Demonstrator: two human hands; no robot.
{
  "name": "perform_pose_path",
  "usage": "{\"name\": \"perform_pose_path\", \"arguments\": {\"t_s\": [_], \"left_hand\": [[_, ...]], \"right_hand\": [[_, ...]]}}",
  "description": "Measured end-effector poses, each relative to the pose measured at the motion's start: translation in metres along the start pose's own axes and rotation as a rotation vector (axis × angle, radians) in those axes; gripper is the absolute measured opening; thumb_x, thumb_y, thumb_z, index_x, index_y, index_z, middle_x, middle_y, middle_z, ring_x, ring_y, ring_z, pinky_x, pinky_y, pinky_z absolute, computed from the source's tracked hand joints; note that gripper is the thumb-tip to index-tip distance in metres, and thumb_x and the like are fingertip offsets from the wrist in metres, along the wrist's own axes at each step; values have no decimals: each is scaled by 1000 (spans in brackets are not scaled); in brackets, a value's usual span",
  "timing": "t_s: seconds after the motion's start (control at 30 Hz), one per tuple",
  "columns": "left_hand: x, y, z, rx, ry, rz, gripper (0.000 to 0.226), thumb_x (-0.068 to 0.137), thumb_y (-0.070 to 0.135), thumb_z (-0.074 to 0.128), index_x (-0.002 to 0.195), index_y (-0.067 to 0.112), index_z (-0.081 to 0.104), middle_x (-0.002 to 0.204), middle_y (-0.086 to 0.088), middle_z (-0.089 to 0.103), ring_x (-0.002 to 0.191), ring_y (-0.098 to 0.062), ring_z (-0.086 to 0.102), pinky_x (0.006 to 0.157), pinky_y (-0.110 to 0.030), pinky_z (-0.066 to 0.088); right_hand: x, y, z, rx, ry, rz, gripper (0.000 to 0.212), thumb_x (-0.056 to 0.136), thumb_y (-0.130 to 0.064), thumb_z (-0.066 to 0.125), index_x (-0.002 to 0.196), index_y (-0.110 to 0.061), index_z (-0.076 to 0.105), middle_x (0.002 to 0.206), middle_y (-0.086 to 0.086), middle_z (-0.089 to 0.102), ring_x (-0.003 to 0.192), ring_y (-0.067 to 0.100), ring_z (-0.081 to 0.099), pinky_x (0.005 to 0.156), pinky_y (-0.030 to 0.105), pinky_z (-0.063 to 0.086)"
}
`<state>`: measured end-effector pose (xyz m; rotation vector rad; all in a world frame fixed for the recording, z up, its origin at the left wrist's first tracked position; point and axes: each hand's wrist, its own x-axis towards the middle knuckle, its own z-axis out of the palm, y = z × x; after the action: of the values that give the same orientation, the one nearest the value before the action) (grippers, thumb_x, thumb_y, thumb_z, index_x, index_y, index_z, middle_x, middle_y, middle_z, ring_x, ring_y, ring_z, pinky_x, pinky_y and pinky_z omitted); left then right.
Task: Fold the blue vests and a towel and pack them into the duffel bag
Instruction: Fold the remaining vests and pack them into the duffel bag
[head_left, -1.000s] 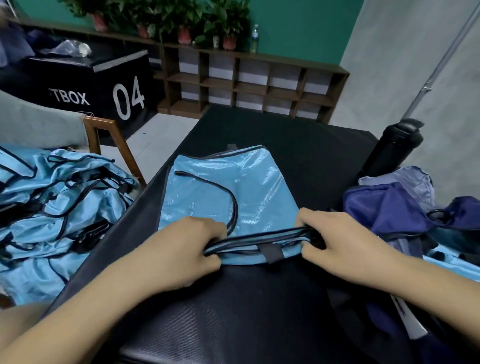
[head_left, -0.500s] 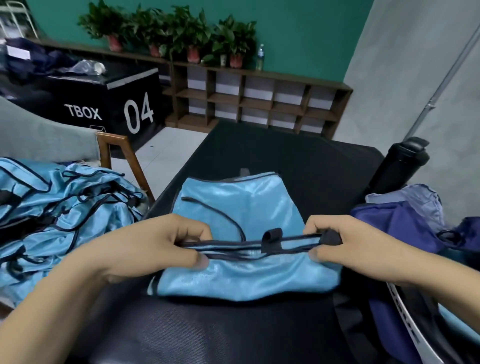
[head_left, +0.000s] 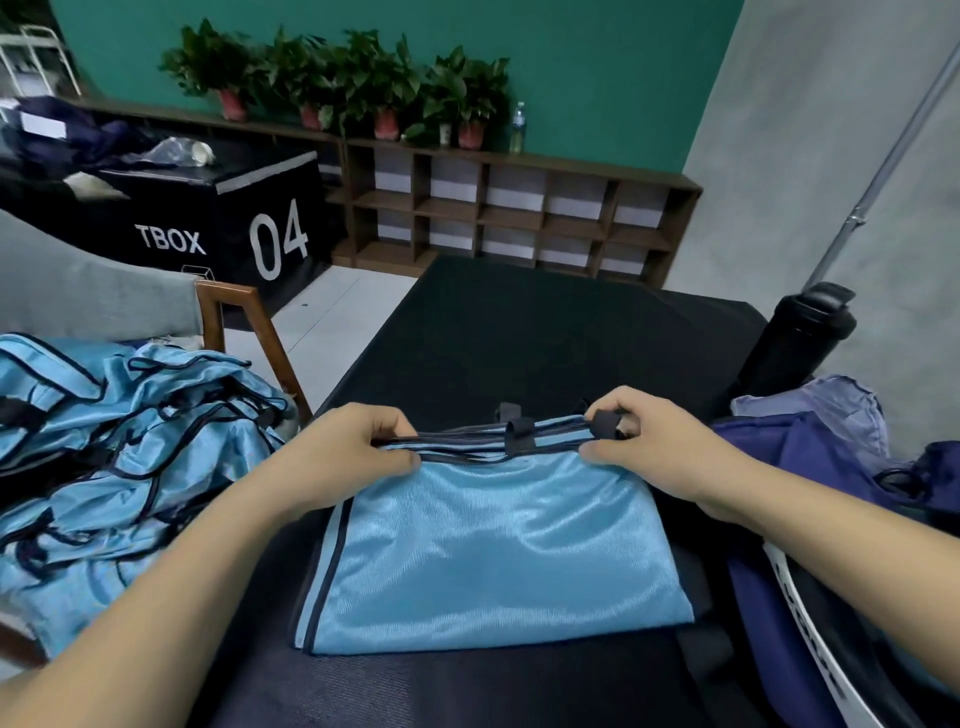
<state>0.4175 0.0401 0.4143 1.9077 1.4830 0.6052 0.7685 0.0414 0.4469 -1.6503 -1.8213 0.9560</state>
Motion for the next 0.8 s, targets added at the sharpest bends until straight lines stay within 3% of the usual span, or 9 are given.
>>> {"name": "perform_pose_path", "arguments": {"t_s": [0.07, 0.2, 0.4, 0.53, 0.6, 0.7, 0.8], "left_hand": [[6, -5, 1, 46, 45, 8, 7, 94, 30, 77, 89, 28, 73, 83, 11, 76, 76, -23, 71, 80, -47, 60], [14, -14, 6, 114, 138, 55, 11, 96, 30, 78, 88, 31, 69, 86, 17, 75, 77, -6, 70, 76, -37, 61], [20, -24, 15, 149, 253, 86, 15, 94, 35, 79, 92, 36, 64, 87, 19, 74, 80, -1, 68, 71, -25, 55], [24, -28, 16, 200, 349, 69, 16, 95, 37, 78, 97, 34, 63, 88, 18, 71, 78, -4, 66, 74, -34, 57], [25, -31, 17, 242, 403, 66, 16, 95, 36, 78, 101, 31, 64, 92, 16, 67, 81, -6, 64, 77, -37, 59], [23, -29, 19, 341, 518, 111, 18, 95, 31, 77, 108, 28, 66, 99, 12, 58, 88, -11, 59, 81, -36, 57], [14, -12, 26, 370, 532, 234, 13, 96, 28, 73, 105, 29, 64, 104, 12, 54, 96, -14, 57, 85, -36, 54]], "right_hand": [[10, 1, 3, -39, 48, -16, 38, 73, -39, 96, 100, -38, 68, 94, 7, 74, 73, 13, 66, 77, 37, 53], [23, 3, 6, -86, 63, -6, 58, 69, -30, 101, 113, -40, 65, 100, -4, 69, 70, 11, 61, 74, 30, 53], [32, 16, 4, -245, 184, -30, 18, 93, -30, 80, 100, -31, 64, 79, -7, 63, 69, 10, 54, 66, 28, 44], [32, 15, 2, -407, 228, -36, 26, 96, -30, 74, 114, -27, 56, 93, -8, 65, 85, 15, 64, 75, 34, 52], [27, 11, 5, -590, 295, -126, 36, 95, -27, 72, 124, -28, 51, 110, -8, 54, 97, 18, 59, 82, 40, 52], [12, -3, 15, -793, 370, -373, 34, 92, -20, 68, 122, -24, 51, 114, -4, 45, 99, 22, 50, 86, 42, 48], [-7, -15, 36, -866, 232, -510, 23, 93, -24, 64, 112, -26, 51, 110, -6, 43, 95, 21, 48, 85, 42, 47]]}}
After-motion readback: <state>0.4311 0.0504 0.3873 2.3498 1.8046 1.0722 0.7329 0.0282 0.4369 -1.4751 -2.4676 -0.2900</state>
